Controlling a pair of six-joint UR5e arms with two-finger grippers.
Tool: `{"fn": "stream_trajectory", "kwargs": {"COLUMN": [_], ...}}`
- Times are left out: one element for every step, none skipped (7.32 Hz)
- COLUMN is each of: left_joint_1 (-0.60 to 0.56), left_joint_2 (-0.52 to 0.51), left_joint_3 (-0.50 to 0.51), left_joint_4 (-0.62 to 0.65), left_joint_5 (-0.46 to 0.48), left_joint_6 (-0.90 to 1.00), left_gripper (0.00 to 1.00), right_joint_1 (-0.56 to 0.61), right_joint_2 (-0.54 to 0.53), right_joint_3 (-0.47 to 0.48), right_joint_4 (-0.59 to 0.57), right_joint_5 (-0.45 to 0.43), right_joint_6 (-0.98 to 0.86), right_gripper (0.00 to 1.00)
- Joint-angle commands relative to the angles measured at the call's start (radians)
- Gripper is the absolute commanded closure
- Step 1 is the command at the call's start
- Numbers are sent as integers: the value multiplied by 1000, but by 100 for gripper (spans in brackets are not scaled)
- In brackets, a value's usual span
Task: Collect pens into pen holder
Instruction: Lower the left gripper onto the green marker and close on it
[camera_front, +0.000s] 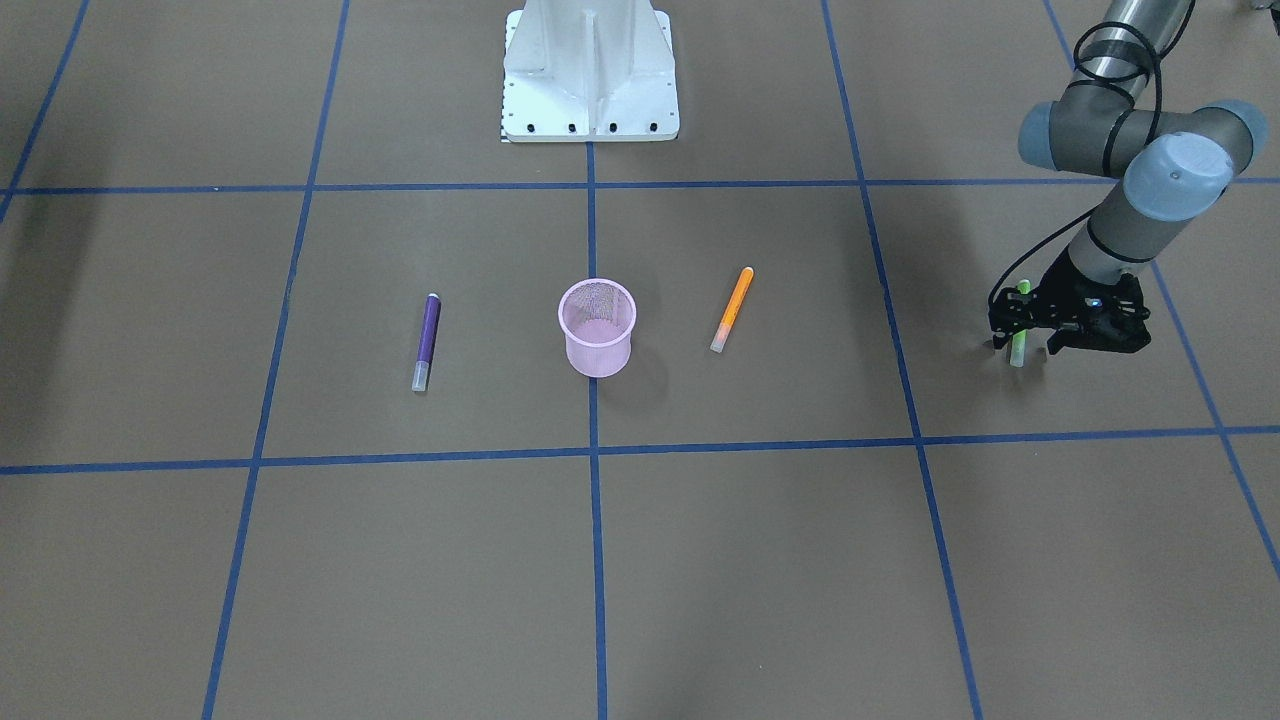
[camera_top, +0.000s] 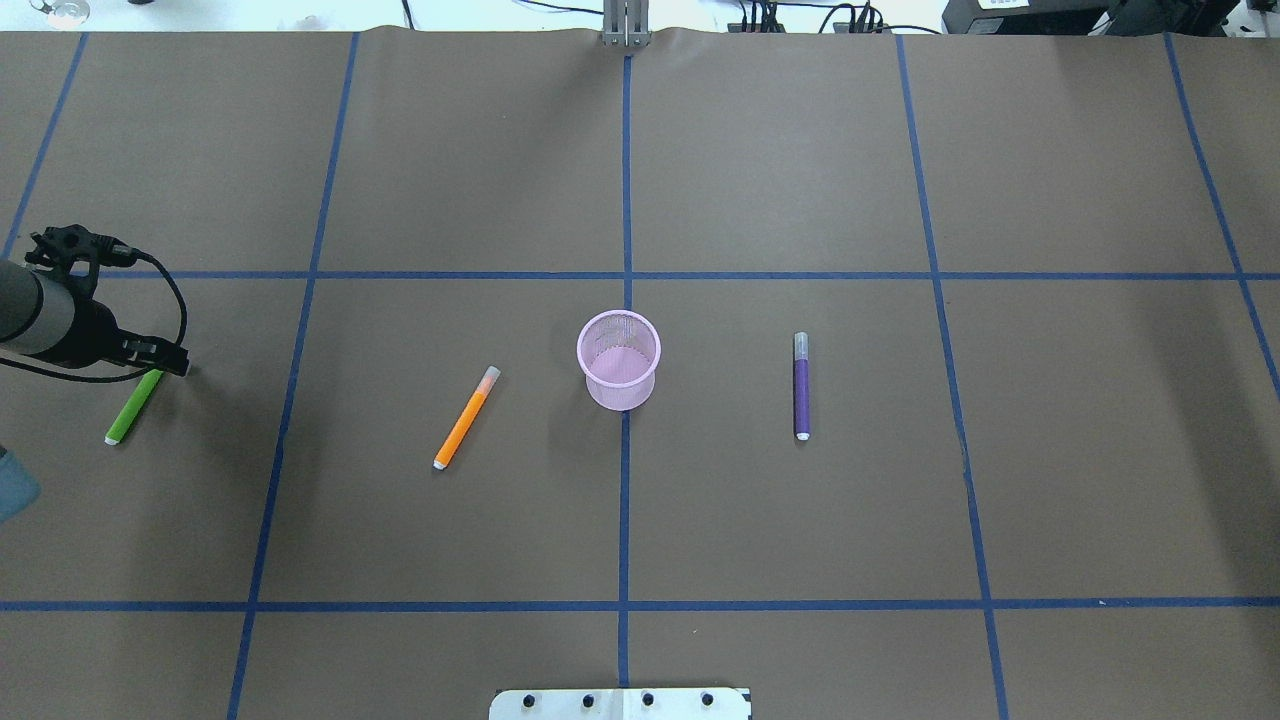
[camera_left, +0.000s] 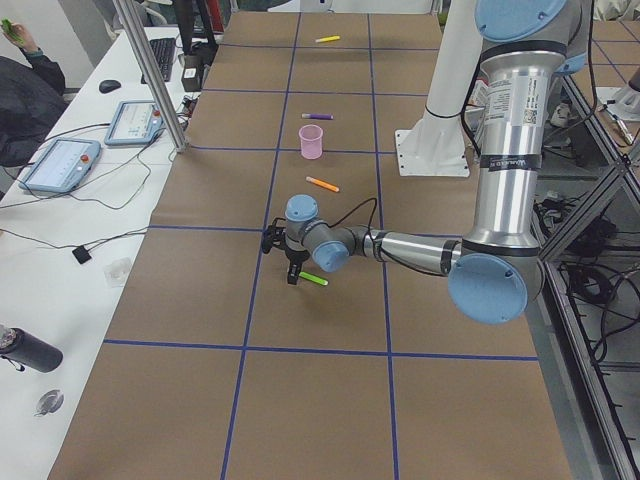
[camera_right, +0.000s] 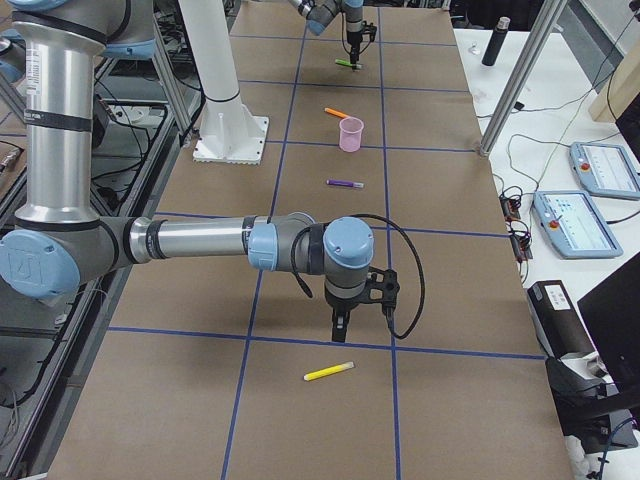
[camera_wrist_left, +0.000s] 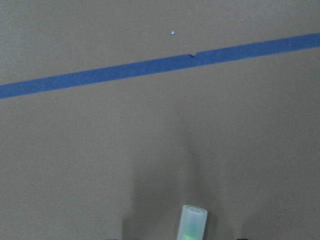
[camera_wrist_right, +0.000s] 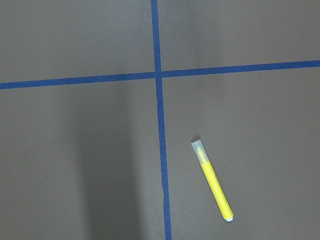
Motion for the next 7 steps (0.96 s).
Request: {"fn": "stream_trajectory", "kwargs": {"left_joint_1": [7, 8, 10, 10, 10, 8, 8], "left_joint_2": [2, 2, 3, 8, 8, 14, 23], "left_joint_3": [-1, -2, -10, -17, -22, -28, -47], "left_joint_4": [0, 0, 0, 0, 0, 2, 11], "left_joint_5": [0, 0, 0, 0, 0, -4, -20], "left_joint_6": [2, 2, 2, 4, 4, 4, 4], "left_gripper": [49, 62, 77, 89, 100, 100, 100], "right_joint_1": [0, 0, 0, 0, 0, 0, 0], "right_joint_2": [1, 1, 1, 1, 4, 4, 4], "right_joint_3": [-1, -1, -1, -1, -2, -4, -4], "right_joint_4": [0, 0, 0, 0, 0, 0, 0], "right_joint_5": [0, 0, 0, 0, 0, 0, 0], "right_joint_6": [0, 0, 0, 0, 0, 0, 0], "right_gripper": [0, 0, 0, 0, 0, 0, 0]}}
